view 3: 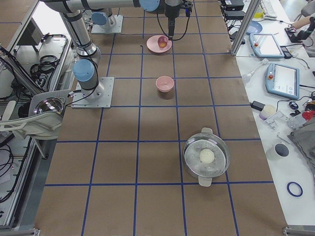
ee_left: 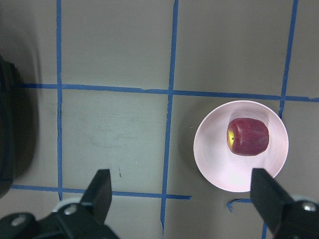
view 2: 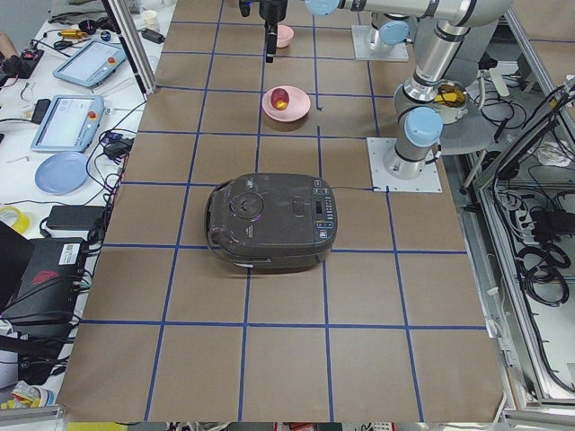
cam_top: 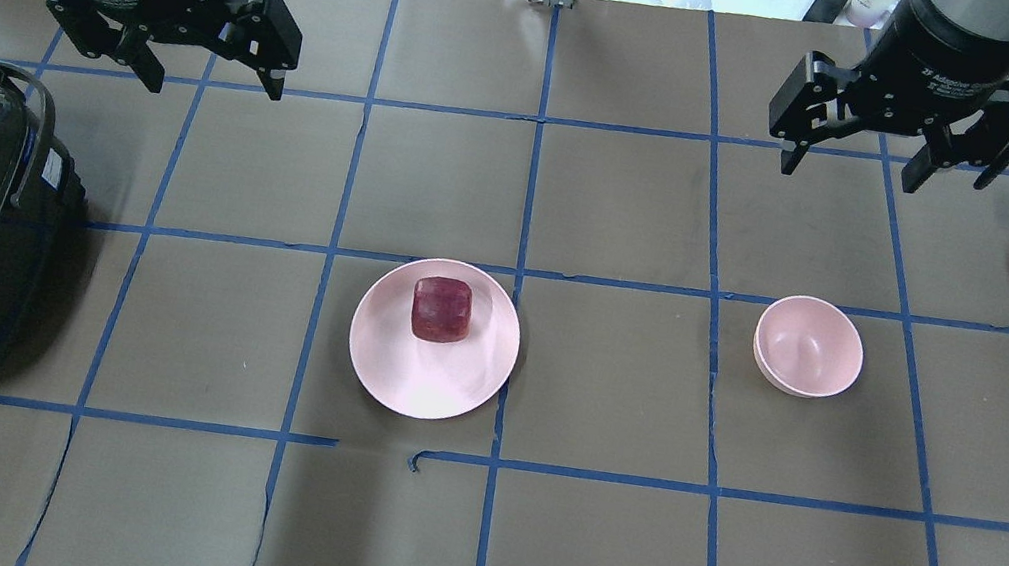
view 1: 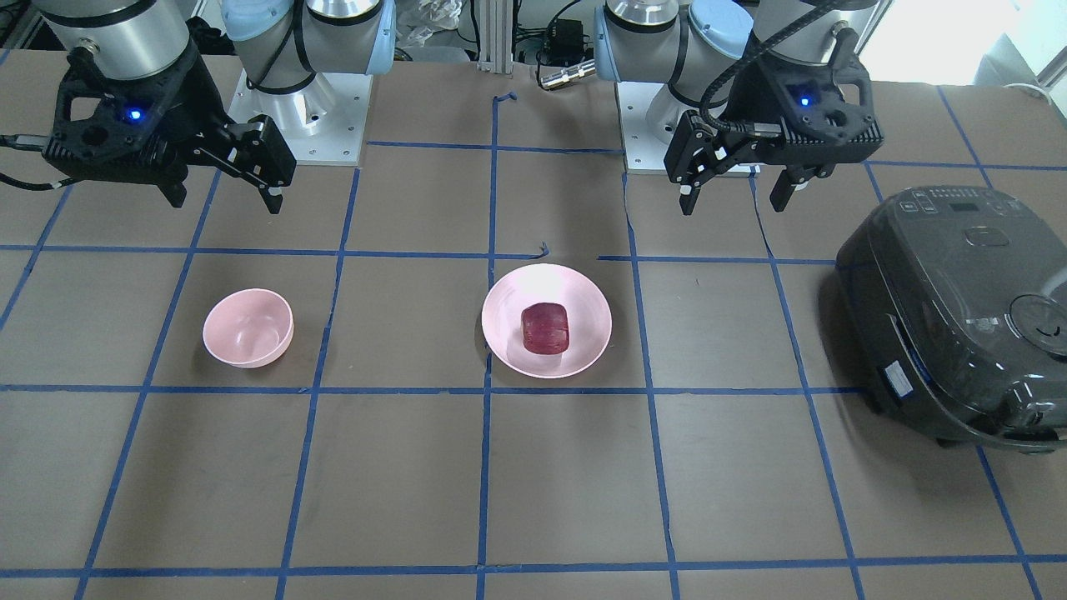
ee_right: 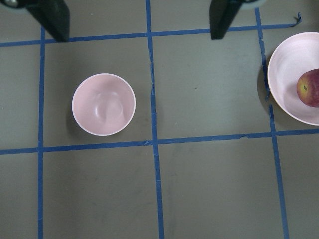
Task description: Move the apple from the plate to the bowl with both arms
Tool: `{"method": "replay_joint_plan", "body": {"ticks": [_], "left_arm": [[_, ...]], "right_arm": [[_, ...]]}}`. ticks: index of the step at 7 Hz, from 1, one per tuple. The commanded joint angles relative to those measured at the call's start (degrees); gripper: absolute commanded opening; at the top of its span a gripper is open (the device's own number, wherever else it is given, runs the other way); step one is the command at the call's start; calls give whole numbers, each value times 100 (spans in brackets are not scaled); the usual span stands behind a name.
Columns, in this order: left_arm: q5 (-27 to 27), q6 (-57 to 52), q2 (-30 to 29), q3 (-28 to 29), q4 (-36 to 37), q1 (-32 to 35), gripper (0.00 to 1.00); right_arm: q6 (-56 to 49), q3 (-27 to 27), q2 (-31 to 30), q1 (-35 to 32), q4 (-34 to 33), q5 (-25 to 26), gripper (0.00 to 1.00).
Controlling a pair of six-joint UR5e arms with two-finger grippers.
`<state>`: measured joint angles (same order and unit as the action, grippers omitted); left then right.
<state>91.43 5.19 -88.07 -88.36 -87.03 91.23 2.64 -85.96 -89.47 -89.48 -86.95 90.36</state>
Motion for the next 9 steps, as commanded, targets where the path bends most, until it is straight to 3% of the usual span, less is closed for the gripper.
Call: {"method": "replay_joint_plan", "body": {"ticks": [1,5,7,9], "left_arm": [[6,-9,0,38,-24,-18,100],[15,17,-131,91,-33,-18,100],[6,332,-359,21,19,174,100],[6,1121,-771,-215,709,840,100]], "right_arm": [[0,0,0,-8,-6,0,100],[-9,0,9,26,-41,0,100],[-61,-78,44,533,-112,0,100],[-1732,-630,228,1542,-364,-79,100]]}}
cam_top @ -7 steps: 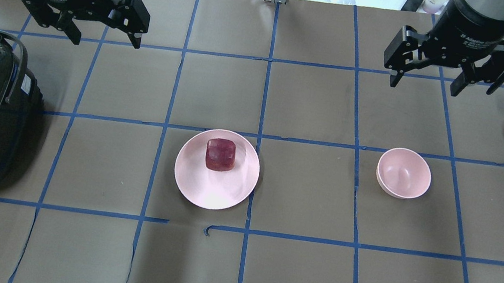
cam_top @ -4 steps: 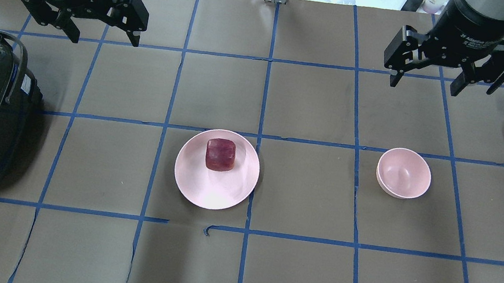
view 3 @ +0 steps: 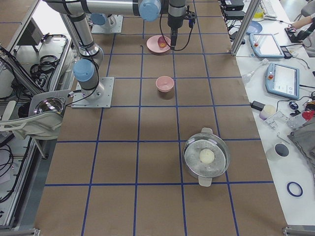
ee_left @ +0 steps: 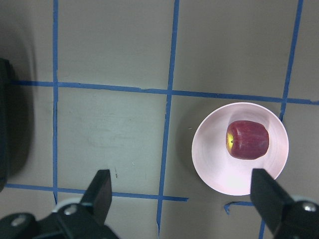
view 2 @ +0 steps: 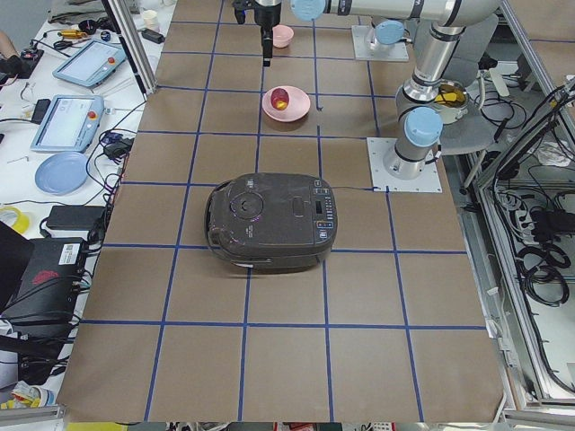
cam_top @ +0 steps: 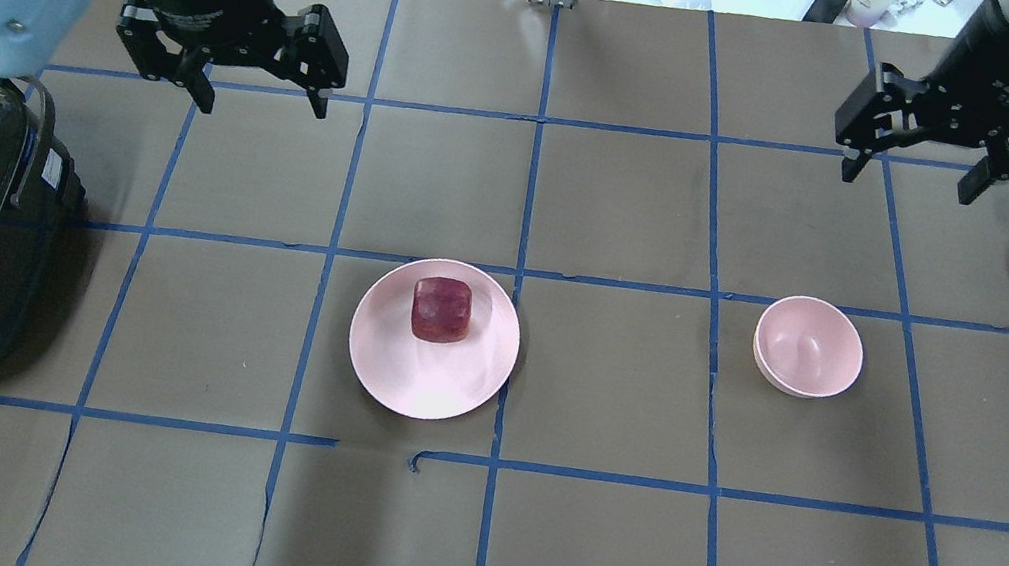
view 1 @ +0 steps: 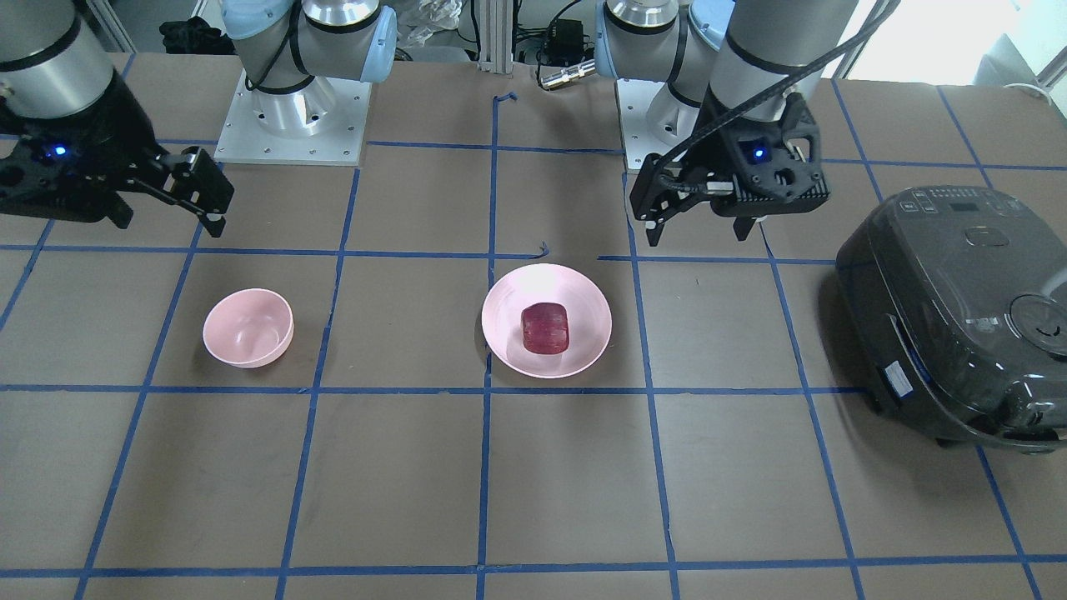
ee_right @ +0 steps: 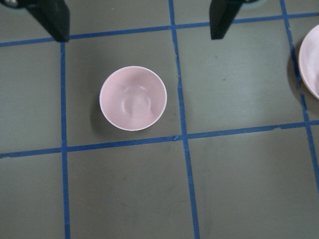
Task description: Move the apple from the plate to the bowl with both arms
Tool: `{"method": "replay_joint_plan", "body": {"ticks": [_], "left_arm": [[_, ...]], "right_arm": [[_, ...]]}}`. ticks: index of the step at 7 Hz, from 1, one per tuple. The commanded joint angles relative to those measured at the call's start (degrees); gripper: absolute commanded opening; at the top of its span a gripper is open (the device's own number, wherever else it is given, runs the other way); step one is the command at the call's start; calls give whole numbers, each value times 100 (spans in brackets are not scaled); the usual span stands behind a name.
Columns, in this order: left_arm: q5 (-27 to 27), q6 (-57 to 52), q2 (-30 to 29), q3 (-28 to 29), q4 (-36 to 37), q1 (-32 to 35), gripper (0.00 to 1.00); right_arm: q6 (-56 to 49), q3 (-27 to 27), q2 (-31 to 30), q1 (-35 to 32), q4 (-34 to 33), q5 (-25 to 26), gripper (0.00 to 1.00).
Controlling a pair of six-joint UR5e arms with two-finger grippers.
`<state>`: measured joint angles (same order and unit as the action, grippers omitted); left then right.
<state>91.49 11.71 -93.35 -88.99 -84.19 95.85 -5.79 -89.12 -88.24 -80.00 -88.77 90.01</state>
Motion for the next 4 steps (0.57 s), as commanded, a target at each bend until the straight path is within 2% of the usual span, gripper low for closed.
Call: {"method": "replay_joint_plan", "body": {"ticks": [1,3,4], "left_arm": [[0,838,-454,-354,909,660,100],[26,1044,-779,-793,1159,1004,100],[0,1027,-964,-1065,1508,1110,100]], "right_arm": [[-976,-656,314,1060,-324,-80,100],[-968,-1246,570,1206,-1111,-71,100],[-925,-1544,806,1206,-1551,-80,100]]}}
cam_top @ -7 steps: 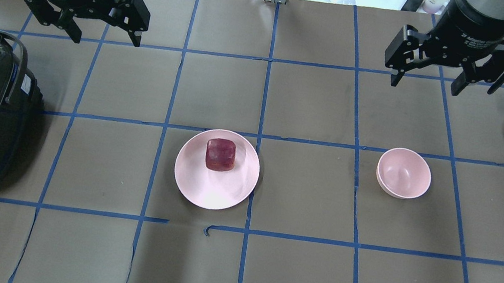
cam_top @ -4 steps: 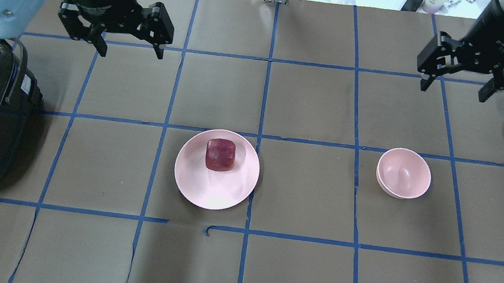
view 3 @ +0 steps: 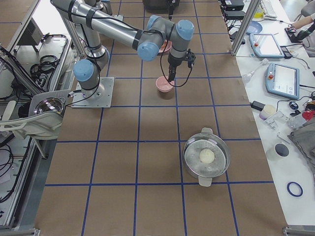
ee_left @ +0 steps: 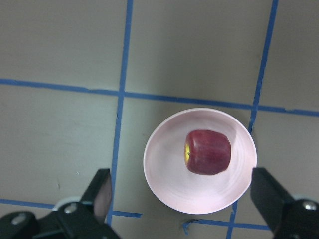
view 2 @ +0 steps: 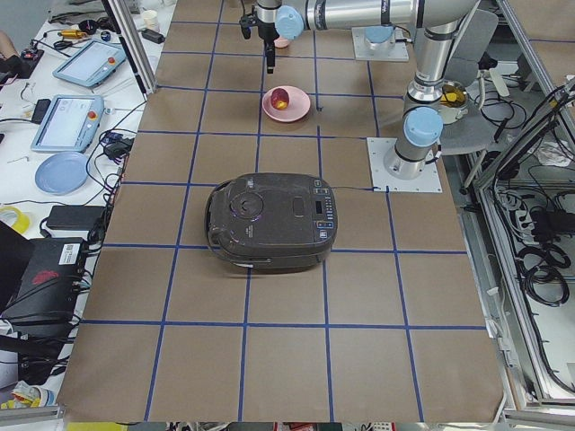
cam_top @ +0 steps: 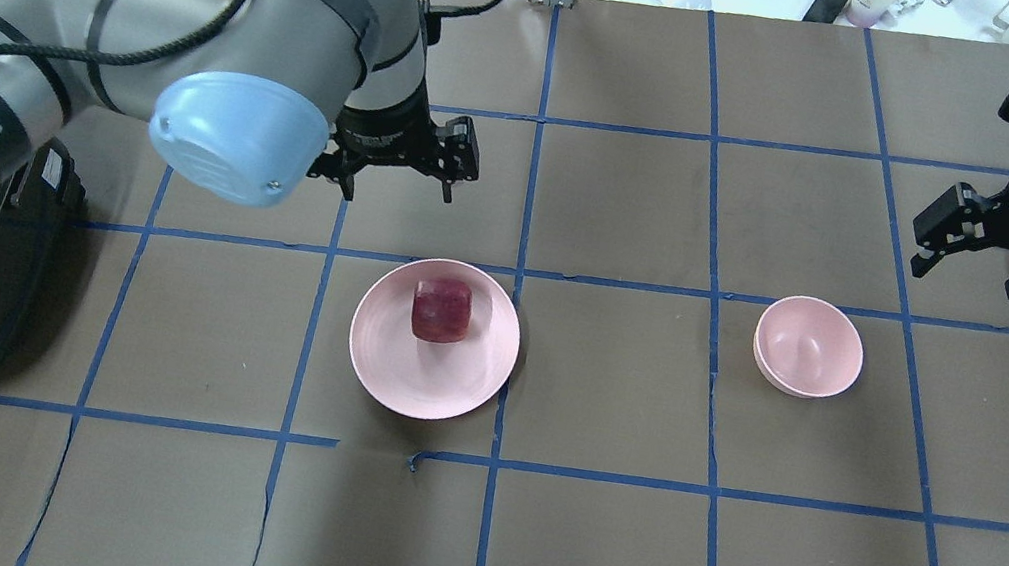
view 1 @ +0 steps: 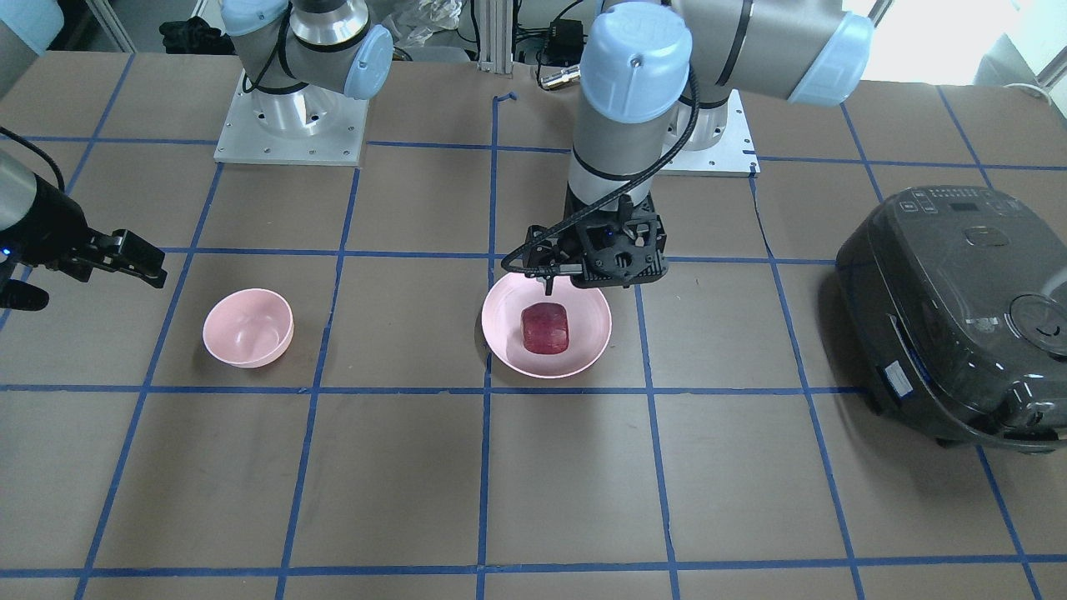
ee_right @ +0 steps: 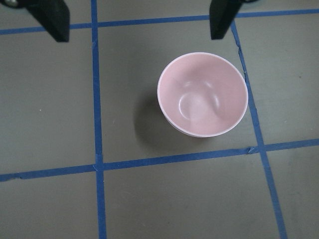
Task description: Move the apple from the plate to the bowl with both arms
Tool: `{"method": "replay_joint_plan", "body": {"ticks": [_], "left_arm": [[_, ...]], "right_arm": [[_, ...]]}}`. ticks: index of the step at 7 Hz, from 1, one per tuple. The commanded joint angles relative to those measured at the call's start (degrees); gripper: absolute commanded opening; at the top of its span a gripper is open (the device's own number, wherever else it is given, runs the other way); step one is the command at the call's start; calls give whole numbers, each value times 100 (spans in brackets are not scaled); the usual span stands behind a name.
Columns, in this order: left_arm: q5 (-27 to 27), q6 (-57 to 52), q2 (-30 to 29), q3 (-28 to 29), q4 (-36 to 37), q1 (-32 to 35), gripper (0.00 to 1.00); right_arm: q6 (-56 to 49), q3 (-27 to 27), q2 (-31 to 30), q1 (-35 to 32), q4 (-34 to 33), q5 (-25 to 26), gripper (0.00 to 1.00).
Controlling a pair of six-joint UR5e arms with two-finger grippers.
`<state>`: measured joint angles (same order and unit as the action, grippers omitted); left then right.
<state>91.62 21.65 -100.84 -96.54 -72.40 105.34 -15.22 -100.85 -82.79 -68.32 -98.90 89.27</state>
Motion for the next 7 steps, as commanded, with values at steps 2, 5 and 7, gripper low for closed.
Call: {"method": "replay_joint_plan", "body": {"ticks": [2,5,7], "left_arm": [[-13,-117,-628,-585,560,346,100],[39,-458,-1182,-656,1296,417,100],[57,-513,-1271,-813,1429,417,100]], "right_arm": [[10,-933,569,29,-1287,-15,100],[-34,-1217,912,20,-1579,-541,97],[-69,-1235,1027,20,-1765,-525,55]]}}
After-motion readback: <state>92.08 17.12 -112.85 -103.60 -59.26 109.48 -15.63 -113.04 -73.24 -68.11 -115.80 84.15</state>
